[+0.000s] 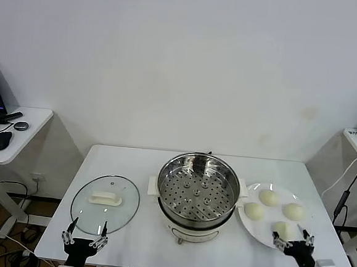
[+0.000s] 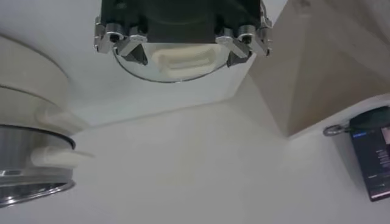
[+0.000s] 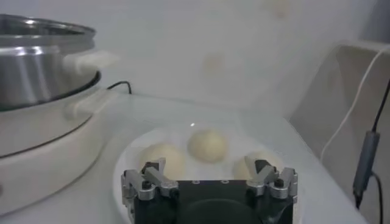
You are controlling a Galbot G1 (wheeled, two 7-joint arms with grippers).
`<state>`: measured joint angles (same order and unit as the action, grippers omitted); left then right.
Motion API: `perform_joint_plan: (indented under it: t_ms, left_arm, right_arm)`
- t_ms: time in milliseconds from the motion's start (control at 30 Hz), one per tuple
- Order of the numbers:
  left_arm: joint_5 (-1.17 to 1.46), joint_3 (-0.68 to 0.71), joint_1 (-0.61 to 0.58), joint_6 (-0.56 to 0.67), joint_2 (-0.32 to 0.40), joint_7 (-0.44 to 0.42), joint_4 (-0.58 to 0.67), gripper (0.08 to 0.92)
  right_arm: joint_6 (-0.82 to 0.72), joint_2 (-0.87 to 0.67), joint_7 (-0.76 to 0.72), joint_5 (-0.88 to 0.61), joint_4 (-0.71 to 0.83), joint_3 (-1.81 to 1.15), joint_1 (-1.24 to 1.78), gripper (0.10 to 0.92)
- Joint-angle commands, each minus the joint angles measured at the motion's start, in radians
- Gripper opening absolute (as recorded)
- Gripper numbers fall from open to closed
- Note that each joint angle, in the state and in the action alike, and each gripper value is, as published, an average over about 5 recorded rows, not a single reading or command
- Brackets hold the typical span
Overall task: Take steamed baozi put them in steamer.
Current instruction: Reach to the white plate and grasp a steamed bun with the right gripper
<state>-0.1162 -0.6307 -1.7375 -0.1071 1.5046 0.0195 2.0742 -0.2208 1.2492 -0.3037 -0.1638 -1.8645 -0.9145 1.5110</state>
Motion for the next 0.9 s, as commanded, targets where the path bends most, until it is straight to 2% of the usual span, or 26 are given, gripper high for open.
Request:
perform_joint_plan:
  t_ms: [33,200,367,467,567,667,900]
  left_arm:
    - [-0.010,0.005,0.001,0.003,0.012,0.007,0.004,0.823]
    - [-0.034,0.011,-0.027,0.007,0.032,0.013,0.035,0.823]
    - [-0.056,0.010,-0.069,0.026,0.040,0.035,0.039,0.823]
    - [-0.062,0.009,-0.088,0.031,0.043,0.042,0.051,0.823]
    - [-0.063,0.007,-0.095,0.032,0.047,0.045,0.063,0.823]
    - [-0.064,0.004,-0.096,0.033,0.051,0.047,0.073,0.823]
    - [-0.064,0.002,-0.103,0.034,0.057,0.055,0.087,0.823]
  right_arm:
    - [-0.030,-0.163,-0.087,0.143,0.065,-0.029,-0.200,0.823]
    - [0.055,-0.364,-0.211,0.376,0.189,0.052,-0.384,0.823]
    - [0.271,-0.540,-0.560,0.632,0.399,0.232,-0.646,0.823]
    - [0.393,-0.578,-0.647,0.695,0.511,0.368,-0.822,0.823]
    - [0.494,-0.603,-0.711,0.726,0.611,0.561,-0.986,0.823]
    - [0.530,-0.630,-0.759,0.719,0.681,0.802,-1.147,0.823]
    - [0.367,-0.581,-0.853,0.557,0.797,1.264,-1.381,0.823]
